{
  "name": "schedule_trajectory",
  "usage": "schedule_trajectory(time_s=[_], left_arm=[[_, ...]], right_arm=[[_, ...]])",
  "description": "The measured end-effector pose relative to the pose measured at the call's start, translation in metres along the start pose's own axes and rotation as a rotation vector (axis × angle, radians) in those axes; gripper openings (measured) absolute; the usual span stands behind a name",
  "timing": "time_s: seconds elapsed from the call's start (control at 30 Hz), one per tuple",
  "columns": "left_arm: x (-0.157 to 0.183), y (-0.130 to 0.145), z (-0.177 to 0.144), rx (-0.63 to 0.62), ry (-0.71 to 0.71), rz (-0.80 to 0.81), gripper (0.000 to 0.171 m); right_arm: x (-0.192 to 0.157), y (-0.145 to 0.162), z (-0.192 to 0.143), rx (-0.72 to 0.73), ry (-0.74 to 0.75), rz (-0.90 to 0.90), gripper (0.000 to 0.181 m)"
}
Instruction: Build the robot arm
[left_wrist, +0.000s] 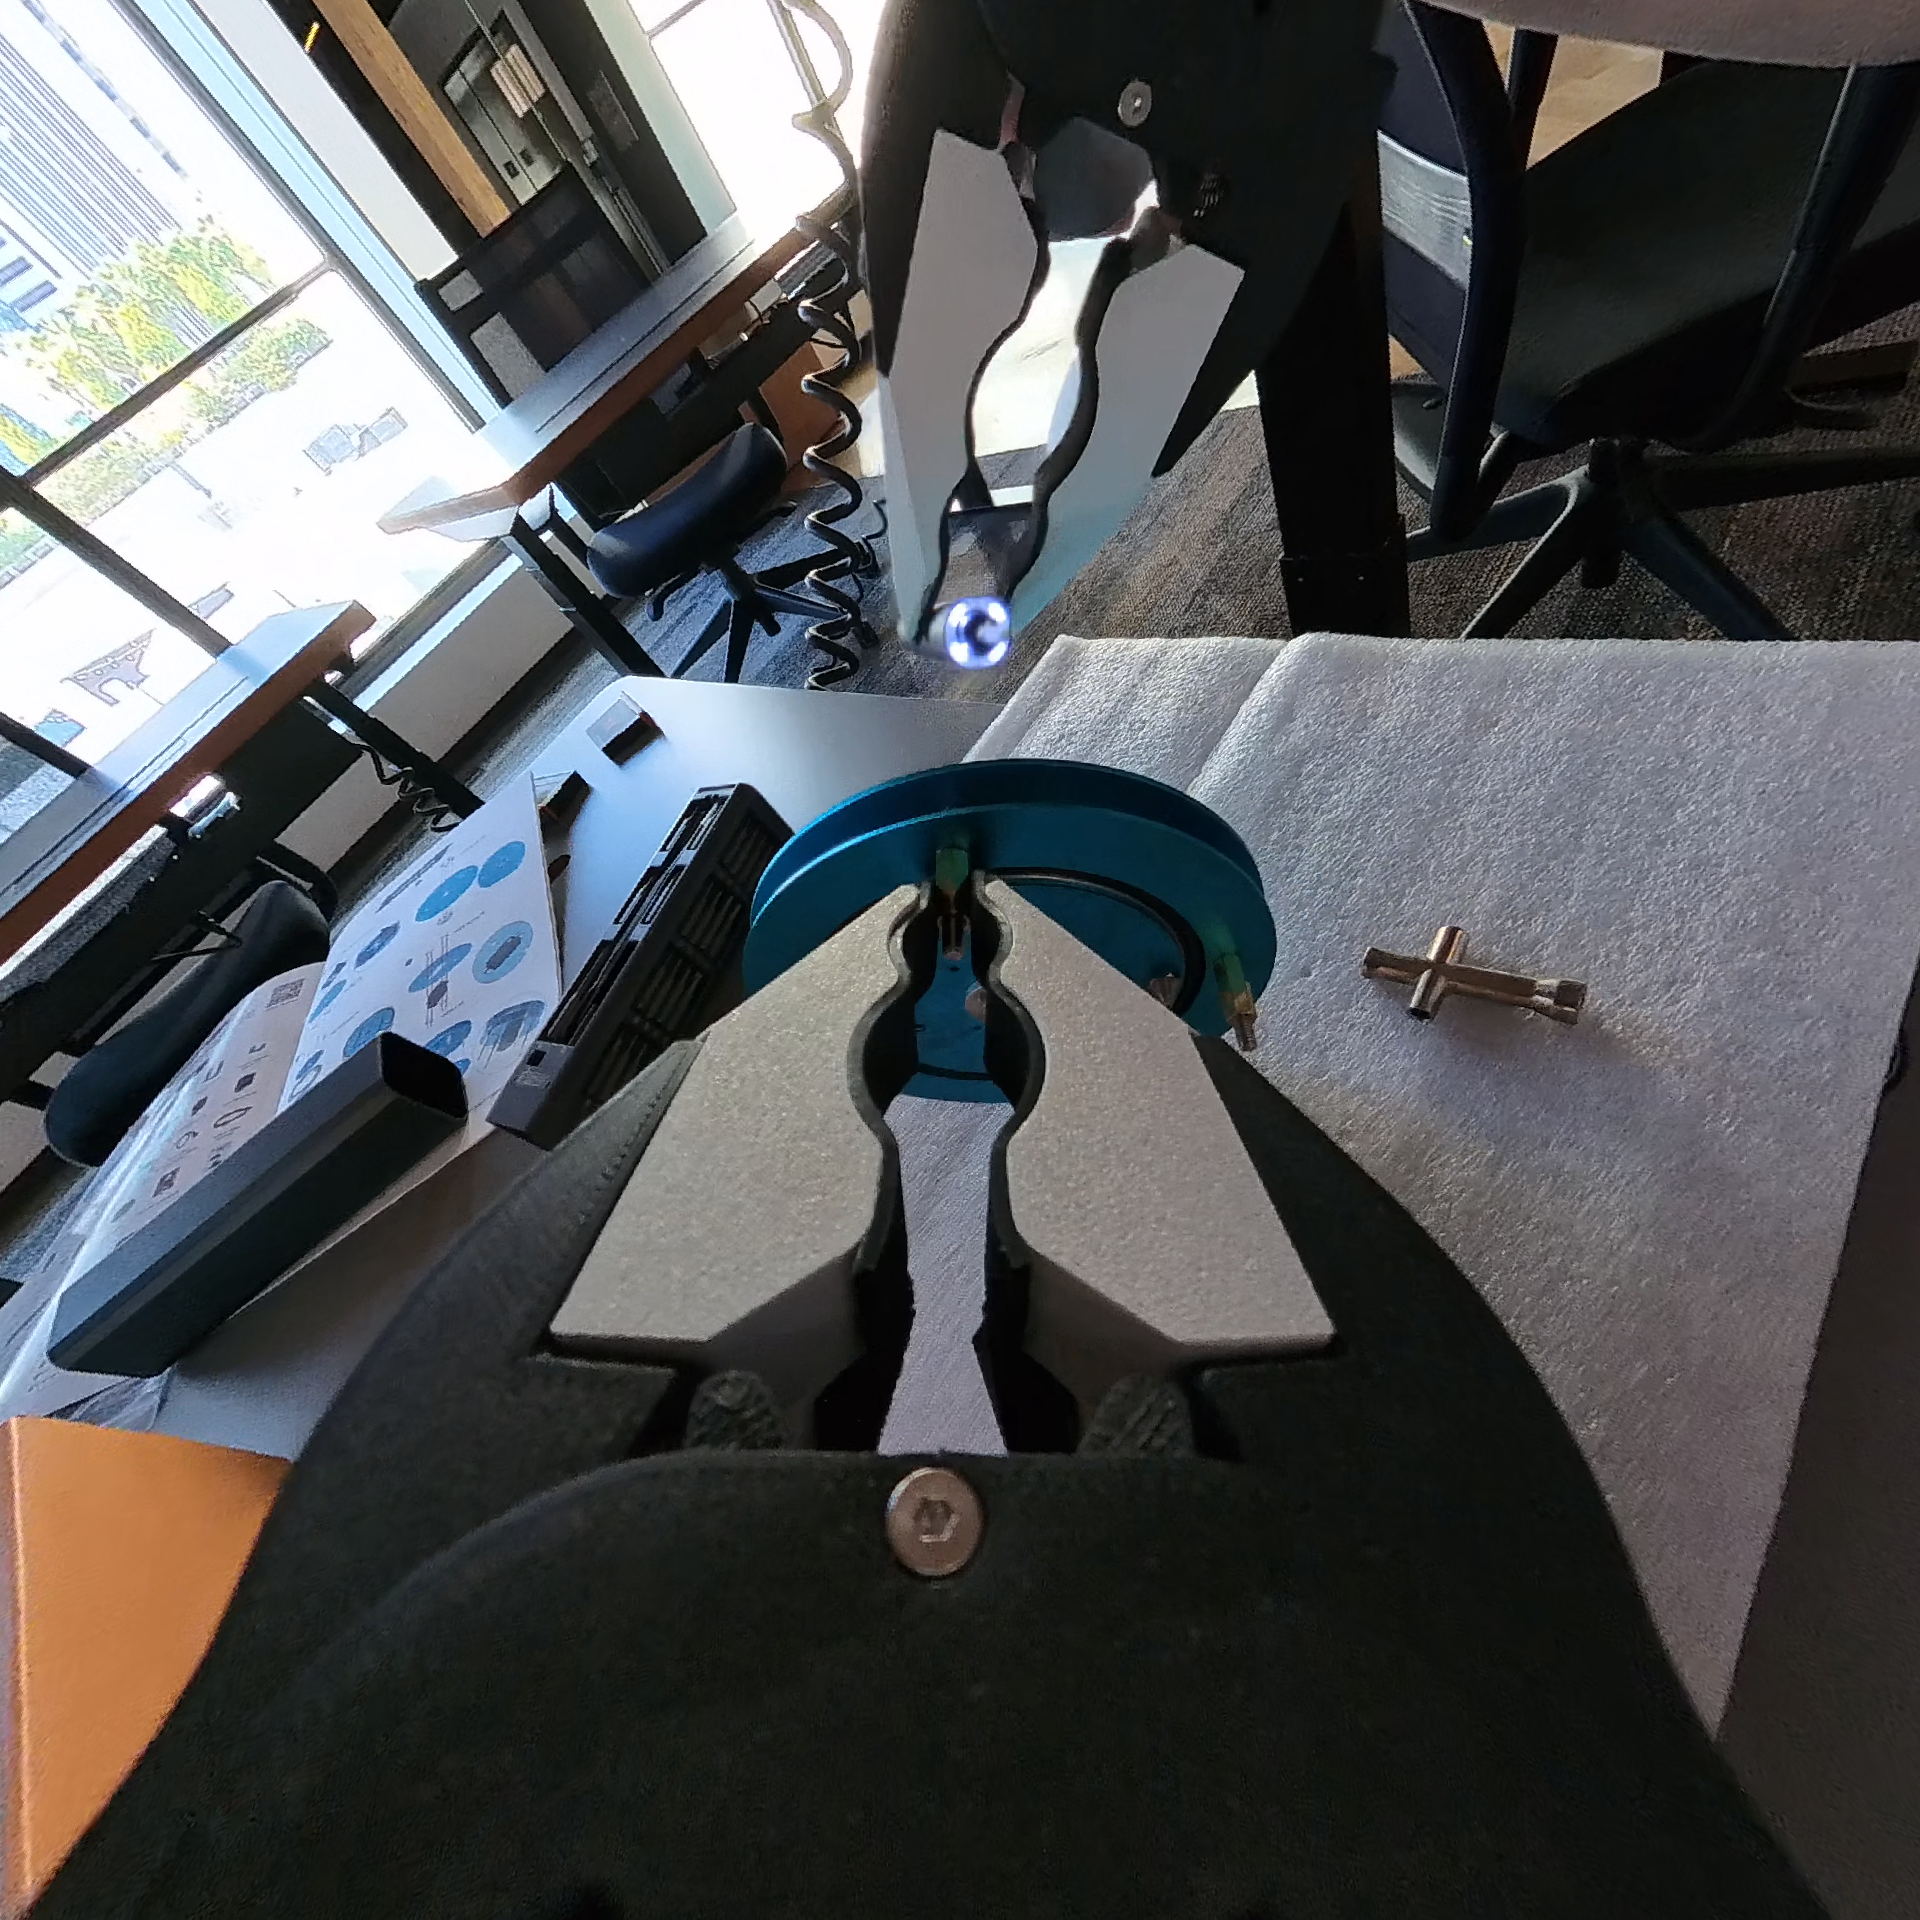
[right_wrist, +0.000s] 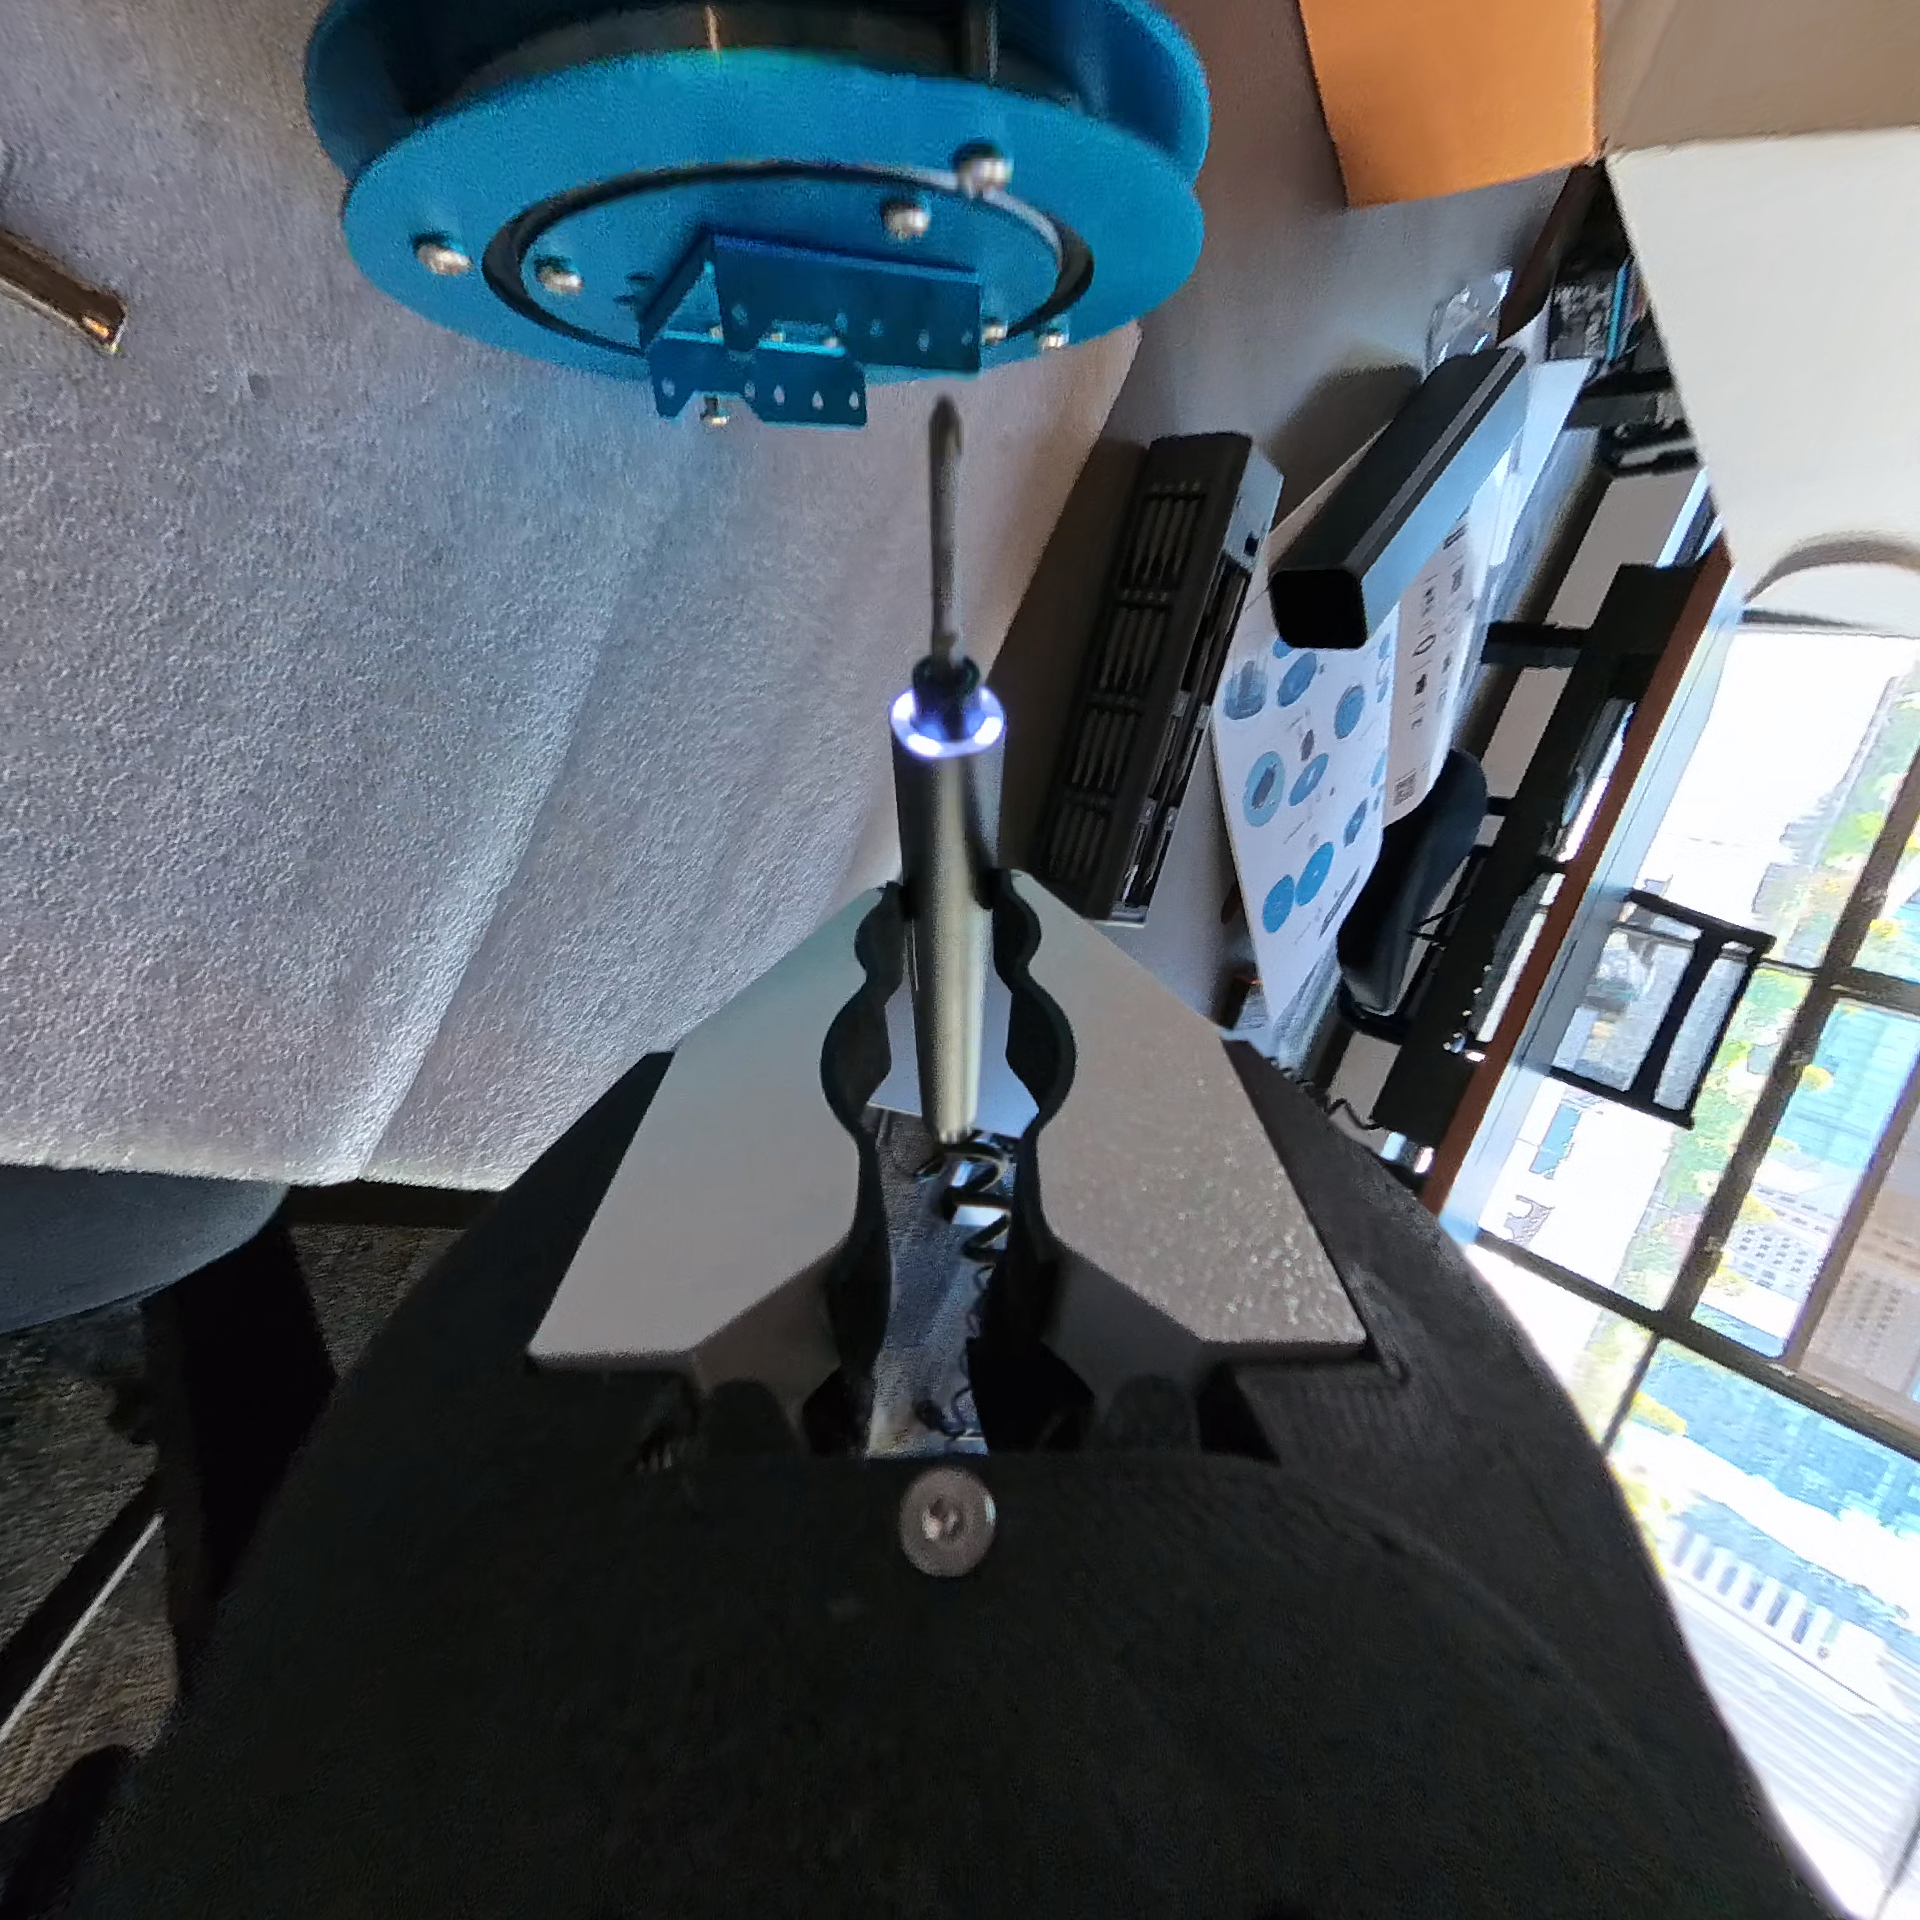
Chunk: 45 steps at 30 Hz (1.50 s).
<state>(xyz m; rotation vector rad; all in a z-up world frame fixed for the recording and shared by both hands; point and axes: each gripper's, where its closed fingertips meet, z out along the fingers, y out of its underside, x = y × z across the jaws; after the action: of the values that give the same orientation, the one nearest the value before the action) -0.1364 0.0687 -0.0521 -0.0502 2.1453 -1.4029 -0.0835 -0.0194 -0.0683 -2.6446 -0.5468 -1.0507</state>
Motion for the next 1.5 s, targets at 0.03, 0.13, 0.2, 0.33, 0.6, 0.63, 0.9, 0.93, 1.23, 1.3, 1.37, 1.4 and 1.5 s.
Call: schedule_trajectory(time_s=[0.03, 0.13, 0.2, 0.33, 0.6, 0.63, 0.9, 0.93, 1.23, 1.3, 1.37, 1.4, 1.5], left_arm=[[-0.001, 0.001, -0.001, 0.0, -0.002, -0.003, 0.004], [-0.003, 0.003, -0.002, 0.001, -0.007, -0.017, 0.004], [-0.005, 0.004, -0.003, 0.006, -0.009, -0.038, 0.004], [-0.008, 0.008, -0.006, 0.012, -0.016, -0.082, 0.004], [-0.015, 0.025, -0.021, 0.008, -0.057, -0.199, 0.004], [-0.015, 0.026, -0.022, 0.009, -0.062, -0.204, 0.004], [-0.019, 0.029, -0.023, -0.006, -0.117, -0.248, 0.005], [-0.022, 0.03, -0.023, -0.01, -0.132, -0.26, 0.005], [-0.036, 0.049, -0.031, -0.081, -0.229, -0.435, 0.006], [-0.036, 0.053, -0.033, -0.081, -0.236, -0.483, 0.006], [-0.035, 0.055, -0.036, -0.074, -0.225, -0.545, 0.006], [-0.034, 0.057, -0.038, -0.079, -0.22, -0.583, 0.01], [-0.026, 0.062, -0.047, -0.082, -0.188, -0.71, 0.027]], right_arm=[[-0.003, 0.003, 0.001, -0.001, -0.015, 0.025, 0.016], [-0.022, 0.01, 0.012, 0.003, -0.117, 0.108, 0.016], [-0.034, 0.009, 0.025, 0.02, -0.151, 0.112, 0.016], [-0.05, 0.001, 0.041, 0.051, -0.208, 0.11, 0.016], [-0.063, -0.008, 0.051, 0.183, -0.34, 0.226, 0.022], [-0.06, -0.01, 0.048, 0.217, -0.345, 0.269, 0.029], [-0.027, -0.103, -0.02, 0.715, -0.07, 0.803, 0.057], [-0.029, -0.114, -0.019, 0.722, -0.015, 0.809, 0.056], [-0.036, -0.125, 0.017, 0.464, 0.198, 0.812, 0.019], [-0.038, -0.126, 0.019, 0.453, 0.209, 0.794, 0.016], [-0.038, -0.126, 0.019, 0.464, 0.214, 0.802, 0.016], [-0.038, -0.127, 0.019, 0.471, 0.218, 0.801, 0.016], [-0.038, -0.129, 0.02, 0.47, 0.245, 0.782, 0.016]])
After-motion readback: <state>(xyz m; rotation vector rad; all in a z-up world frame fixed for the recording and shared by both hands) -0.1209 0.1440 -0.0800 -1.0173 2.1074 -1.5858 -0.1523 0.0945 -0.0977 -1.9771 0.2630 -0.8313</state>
